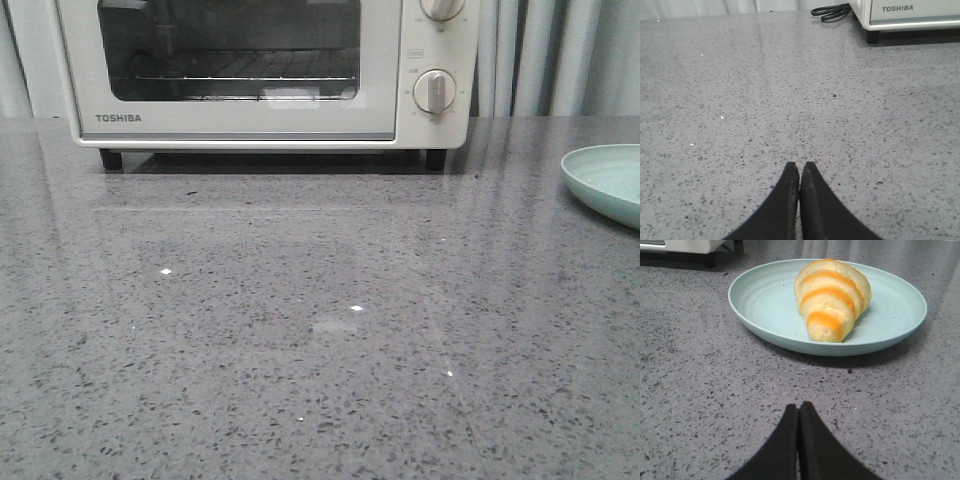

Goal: Put bread in oven

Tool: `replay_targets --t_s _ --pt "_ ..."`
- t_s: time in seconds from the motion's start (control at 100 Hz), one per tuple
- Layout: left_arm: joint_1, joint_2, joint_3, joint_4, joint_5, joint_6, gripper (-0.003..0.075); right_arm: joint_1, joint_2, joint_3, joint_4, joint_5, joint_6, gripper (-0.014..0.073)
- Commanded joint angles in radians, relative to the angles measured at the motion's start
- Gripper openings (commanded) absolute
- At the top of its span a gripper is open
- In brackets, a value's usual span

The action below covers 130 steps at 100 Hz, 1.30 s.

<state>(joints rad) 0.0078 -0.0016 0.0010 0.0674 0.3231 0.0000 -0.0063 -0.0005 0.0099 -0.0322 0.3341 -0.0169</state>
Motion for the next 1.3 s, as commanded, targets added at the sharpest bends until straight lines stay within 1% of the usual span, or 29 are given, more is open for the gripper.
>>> replay_targets --t_s 0.0,0.08,0.18,0.35,0.68,0.81,0.87,0.93,1.01,1.11,1.2,1.29 --pt "0.001 -0.028 0.022 0.036 -0.097 0.000 -0.0022 0.002 0.009 0.025 -0.002 -0.027 -0.006 -0.0059" --pt "0.001 -0.028 0.022 0.034 -0.107 0.000 -0.0021 0.002 0.009 0.025 -0.002 -0.027 -0.006 -0.0059" --pt "0.001 -0.028 0.022 -0.015 -0.109 0.000 -0.0021 0.002 0.009 0.025 -0.002 -0.027 -0.006 -0.0059" --pt "0.001 -0.028 0.022 -0.067 -0.155 0.000 -0.0021 0.002 0.009 0.025 -0.002 -0.027 -0.006 -0.0059" --pt "0.001 -0.028 0.022 -0.067 -0.159 0.000 -0.0021 0.002 0.009 0.025 -0.002 -0.027 -0.006 -0.0059" --pt "0.001 -0.028 0.022 -0.067 -0.188 0.000 -0.0021 0.002 0.009 0.025 -0.002 -0.048 -0.006 -0.0059" --pt "0.001 -0.028 0.022 -0.067 -0.210 0.000 -0.0021 0.002 0.009 0.025 0.004 -0.110 -0.006 -0.0059" --pt "0.001 -0.028 0.022 -0.073 -0.238 0.000 -0.0021 0.002 0.009 0.025 0.004 -0.208 -0.006 -0.0059" --pt "0.001 -0.028 0.022 -0.091 -0.312 0.000 -0.0021 0.002 0.009 0.025 0.004 -0.365 -0.006 -0.0059" --pt "0.001 -0.028 0.022 -0.091 -0.388 0.000 -0.0021 0.002 0.009 0.025 0.004 -0.497 -0.006 -0.0059" --pt "0.001 -0.028 0.022 -0.091 -0.419 0.000 -0.0021 0.002 0.009 0.025 0.004 -0.624 -0.006 -0.0059" --pt "-0.001 -0.028 0.022 -0.091 -0.420 0.000 -0.0021 0.002 0.009 0.025 0.004 -0.739 -0.006 -0.0059"
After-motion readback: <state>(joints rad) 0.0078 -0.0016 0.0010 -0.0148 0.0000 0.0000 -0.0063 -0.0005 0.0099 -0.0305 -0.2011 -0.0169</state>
